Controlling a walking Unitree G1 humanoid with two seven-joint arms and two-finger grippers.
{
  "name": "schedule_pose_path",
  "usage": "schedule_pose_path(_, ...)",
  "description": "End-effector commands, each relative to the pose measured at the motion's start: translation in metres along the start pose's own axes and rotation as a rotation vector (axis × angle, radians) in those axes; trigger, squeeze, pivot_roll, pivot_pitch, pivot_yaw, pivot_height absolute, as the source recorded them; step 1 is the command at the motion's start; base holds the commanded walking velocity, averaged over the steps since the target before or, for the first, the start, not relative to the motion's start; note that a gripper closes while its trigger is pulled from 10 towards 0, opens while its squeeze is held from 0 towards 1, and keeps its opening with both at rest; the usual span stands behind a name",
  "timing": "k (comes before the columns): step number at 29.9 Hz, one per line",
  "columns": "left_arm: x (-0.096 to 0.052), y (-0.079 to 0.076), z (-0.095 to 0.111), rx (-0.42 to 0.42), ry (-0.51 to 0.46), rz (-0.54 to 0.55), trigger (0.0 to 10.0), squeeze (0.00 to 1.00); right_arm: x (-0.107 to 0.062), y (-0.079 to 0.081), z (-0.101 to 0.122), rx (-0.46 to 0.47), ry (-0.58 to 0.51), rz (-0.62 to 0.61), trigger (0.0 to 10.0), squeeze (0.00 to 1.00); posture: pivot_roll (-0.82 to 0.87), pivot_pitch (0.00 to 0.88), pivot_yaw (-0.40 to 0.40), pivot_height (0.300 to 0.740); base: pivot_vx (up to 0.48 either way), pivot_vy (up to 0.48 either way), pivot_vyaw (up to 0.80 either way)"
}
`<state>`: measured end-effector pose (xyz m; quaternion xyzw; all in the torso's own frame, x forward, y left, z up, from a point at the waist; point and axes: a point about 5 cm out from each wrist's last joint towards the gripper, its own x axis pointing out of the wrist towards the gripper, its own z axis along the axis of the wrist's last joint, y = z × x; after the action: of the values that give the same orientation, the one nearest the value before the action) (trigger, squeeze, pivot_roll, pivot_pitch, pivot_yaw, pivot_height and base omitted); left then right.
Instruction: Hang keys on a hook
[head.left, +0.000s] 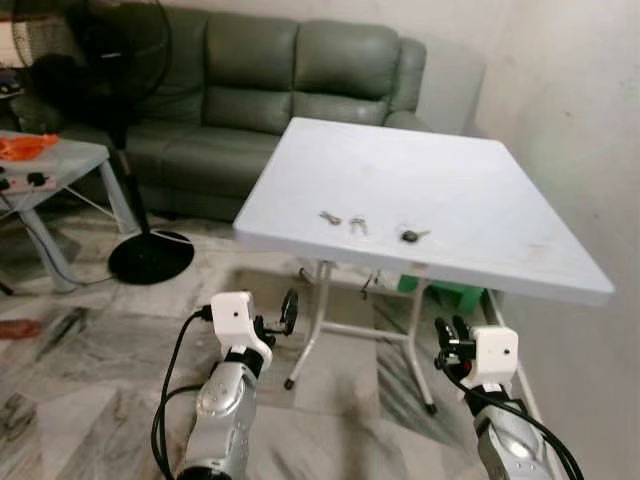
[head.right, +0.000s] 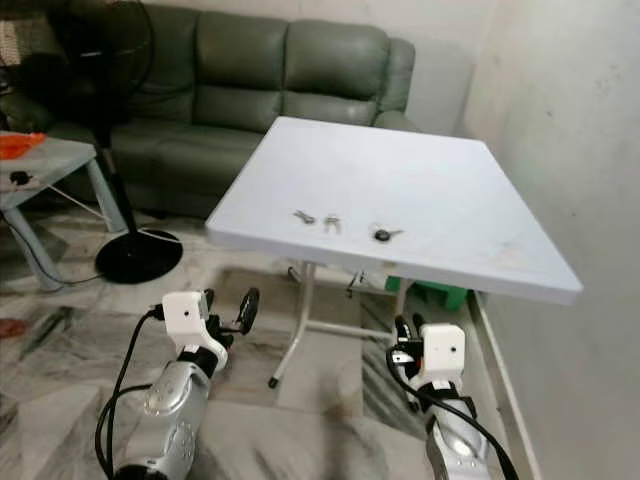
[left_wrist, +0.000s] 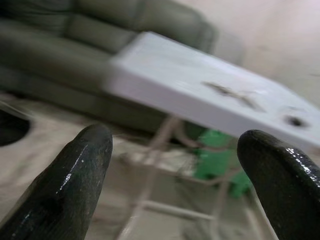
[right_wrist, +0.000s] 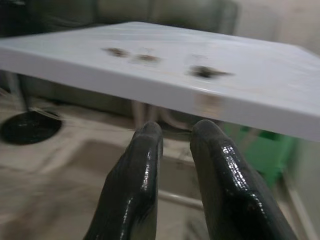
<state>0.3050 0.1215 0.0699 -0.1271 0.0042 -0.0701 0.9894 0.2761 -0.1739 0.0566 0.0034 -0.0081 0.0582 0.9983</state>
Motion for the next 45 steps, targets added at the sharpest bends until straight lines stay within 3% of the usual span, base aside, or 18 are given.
schedule_pose_path(1, 0.0022, -0.0048, 0.0010, -0.004, -0.001, -0.013, 10.0, 0.00, 0.0009, -0.0064, 0.0047, -0.012, -0.016, -0.015, 10.0, 0.00, 0.02, 0.010, -0.086, 0.740, 0.000, 0.480, 0.00)
schedule_pose_path(7, 0.0023, -0.0059, 0.0005, 0.000, 0.003, -0.012, 10.0, 0.00, 0.0009, -0.0055, 0.0047, -0.010, -0.017, -0.015, 10.0, 0.00, 0.02, 0.006, -0.086, 0.740, 0.000, 0.447, 0.00)
schedule_pose_path(21, 0.0040, -0.0073, -0.0011, -0.009, 0.025, -0.011, 10.0, 0.00, 0.0011, -0.0040, 0.0037, -0.007, -0.015, -0.006, 10.0, 0.00, 0.03, 0.000, -0.087, 0.740, 0.000, 0.000, 0.00)
schedule_pose_path(35, 0.0039, -0.0081, -0.0023, -0.011, 0.037, -0.020, 10.0, 0.00, 0.0007, -0.0025, 0.0018, 0.015, -0.010, 0.002, 10.0, 0.00, 0.03, 0.000, -0.086, 0.740, 0.294, 0.000, 0.00)
schedule_pose_path(36, 0.0037, -0.0083, -0.0021, -0.008, 0.036, -0.023, 10.0, 0.00, 0.0002, -0.0028, 0.0029, 0.037, -0.021, 0.002, 10.0, 0.62, 0.03, 0.000, -0.086, 0.740, 0.334, 0.000, 0.00)
schedule_pose_path(37, 0.0037, -0.0083, -0.0021, -0.008, 0.036, -0.023, 10.0, 0.00, 0.0002, -0.0028, 0.0029, 0.037, -0.021, 0.002, 10.0, 0.62, 0.03, 0.000, -0.086, 0.740, 0.334, 0.000, 0.00)
schedule_pose_path(38, 0.0037, -0.0083, -0.0021, -0.007, 0.036, -0.024, 10.0, 0.00, 0.0002, -0.0042, 0.0030, 0.029, -0.020, -0.015, 10.0, 0.98, 0.03, 0.000, -0.086, 0.740, 0.334, 0.000, 0.00)
schedule_pose_path(45, 0.0033, -0.0082, -0.0021, -0.004, 0.038, -0.027, 10.0, 0.00, 0.0004, -0.0056, 0.0024, 0.043, -0.017, -0.026, 10.0, 1.00, 0.03, 0.000, -0.084, 0.740, 0.334, 0.000, 0.00)
